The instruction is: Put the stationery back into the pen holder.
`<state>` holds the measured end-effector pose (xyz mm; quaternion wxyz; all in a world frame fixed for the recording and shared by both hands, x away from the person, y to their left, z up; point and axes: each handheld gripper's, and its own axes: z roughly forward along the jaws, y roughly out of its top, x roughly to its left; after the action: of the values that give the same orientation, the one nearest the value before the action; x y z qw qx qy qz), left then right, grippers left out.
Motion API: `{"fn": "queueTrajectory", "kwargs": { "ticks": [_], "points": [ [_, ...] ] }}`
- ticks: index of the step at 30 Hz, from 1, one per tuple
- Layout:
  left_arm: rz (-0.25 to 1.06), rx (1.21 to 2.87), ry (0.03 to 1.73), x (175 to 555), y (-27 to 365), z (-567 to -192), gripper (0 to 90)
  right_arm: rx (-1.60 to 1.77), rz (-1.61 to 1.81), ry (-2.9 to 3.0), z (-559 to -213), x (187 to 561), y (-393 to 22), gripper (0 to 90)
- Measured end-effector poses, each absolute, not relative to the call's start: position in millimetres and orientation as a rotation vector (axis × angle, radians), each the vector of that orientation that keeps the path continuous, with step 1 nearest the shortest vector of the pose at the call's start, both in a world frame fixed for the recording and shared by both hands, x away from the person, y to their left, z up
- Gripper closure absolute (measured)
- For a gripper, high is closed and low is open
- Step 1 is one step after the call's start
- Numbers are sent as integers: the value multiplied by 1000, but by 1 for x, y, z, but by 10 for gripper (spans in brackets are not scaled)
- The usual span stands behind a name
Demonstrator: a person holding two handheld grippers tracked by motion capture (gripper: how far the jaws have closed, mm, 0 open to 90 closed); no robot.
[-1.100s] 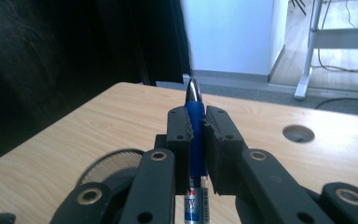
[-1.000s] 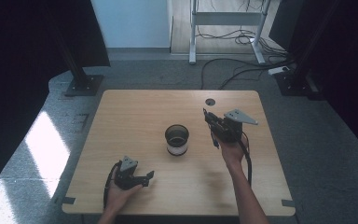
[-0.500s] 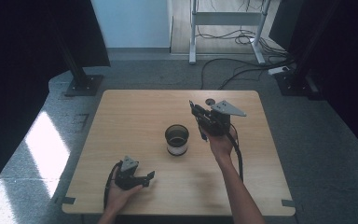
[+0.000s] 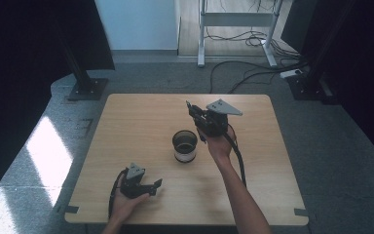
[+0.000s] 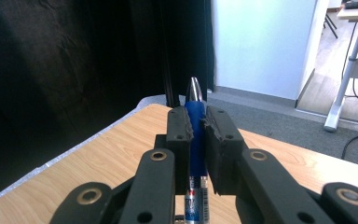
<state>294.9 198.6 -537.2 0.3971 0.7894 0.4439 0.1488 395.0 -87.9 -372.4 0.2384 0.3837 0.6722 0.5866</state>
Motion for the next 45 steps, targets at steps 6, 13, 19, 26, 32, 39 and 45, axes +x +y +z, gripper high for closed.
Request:
{"fn": "queueTrajectory", "kwargs": {
  "ticks": [6, 13, 19, 26, 32, 39, 45],
  "points": [
    [376, 2003, 1117, 295, 198, -537, 157, 1042, 1594, 1845, -374, 400, -79, 789],
    [371, 2002, 1116, 295, 198, -537, 158, 1047, 1589, 1852, -381, 407, -68, 787],
    [370, 2005, 1114, 295, 199, -536, 158, 1064, 1584, 1844, -388, 414, -60, 786],
    [367, 2005, 1114, 295, 200, -535, 158, 1082, 1558, 1844, -397, 423, -52, 785],
    [366, 2005, 1116, 295, 200, -536, 158, 1093, 1547, 1836, -403, 428, -49, 784],
    [365, 2004, 1118, 296, 202, -536, 158, 1095, 1512, 1839, -412, 433, -44, 784],
    [364, 2010, 1112, 295, 201, -535, 158, 1095, 1509, 1844, -419, 437, -37, 783]
  ]
}}
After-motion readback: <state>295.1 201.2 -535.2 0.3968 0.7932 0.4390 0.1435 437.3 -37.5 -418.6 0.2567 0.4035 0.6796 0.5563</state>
